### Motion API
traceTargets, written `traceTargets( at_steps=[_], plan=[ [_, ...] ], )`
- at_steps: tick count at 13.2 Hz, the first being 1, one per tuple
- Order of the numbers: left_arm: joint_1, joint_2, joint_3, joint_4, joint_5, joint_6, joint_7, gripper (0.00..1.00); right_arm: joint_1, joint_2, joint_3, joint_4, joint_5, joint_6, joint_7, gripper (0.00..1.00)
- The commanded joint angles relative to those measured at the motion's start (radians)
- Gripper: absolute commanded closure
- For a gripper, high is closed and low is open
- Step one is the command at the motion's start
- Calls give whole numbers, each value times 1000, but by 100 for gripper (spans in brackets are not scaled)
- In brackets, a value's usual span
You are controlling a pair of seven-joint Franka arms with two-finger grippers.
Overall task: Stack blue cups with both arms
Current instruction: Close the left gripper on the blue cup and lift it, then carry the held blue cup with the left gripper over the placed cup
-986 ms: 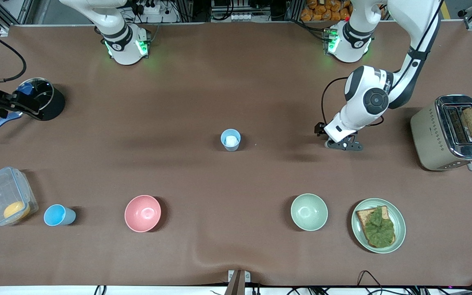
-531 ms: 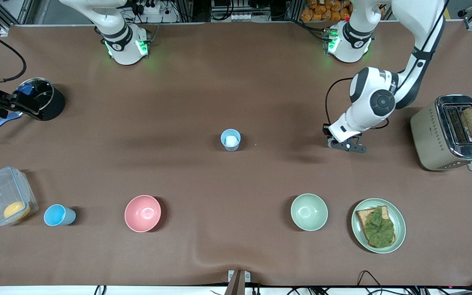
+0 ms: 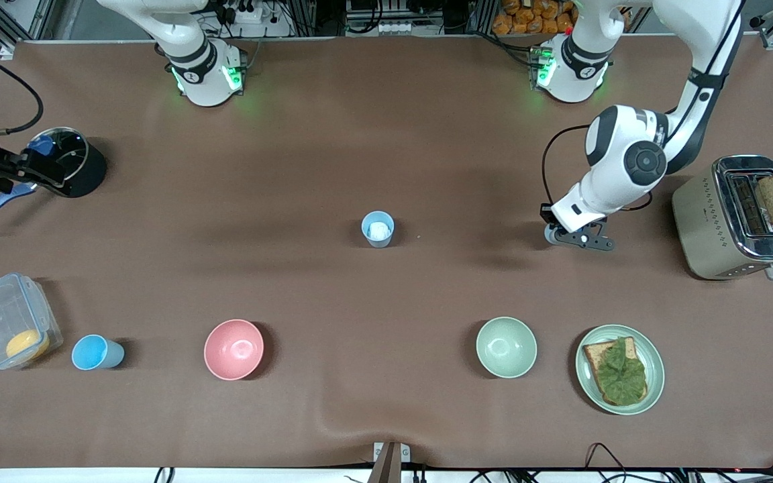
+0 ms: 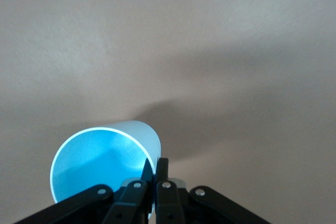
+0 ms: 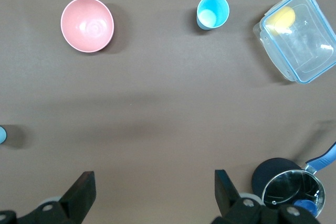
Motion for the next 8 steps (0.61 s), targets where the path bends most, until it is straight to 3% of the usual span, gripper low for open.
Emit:
traceTargets(
  at_steps=[1, 4, 8],
  plan=[
    [0, -59, -47, 33, -10, -50, -1, 100, -16, -22, 14, -17, -6, -3, -1, 0],
    [-17, -60, -99, 97, -12, -55, -69, 100, -16, -23, 14, -19, -6, -3, 1, 0],
    [-104, -27, -110, 194, -15, -55, -167, 100, -16, -22, 14, -19, -6, -3, -1, 0]
  ],
)
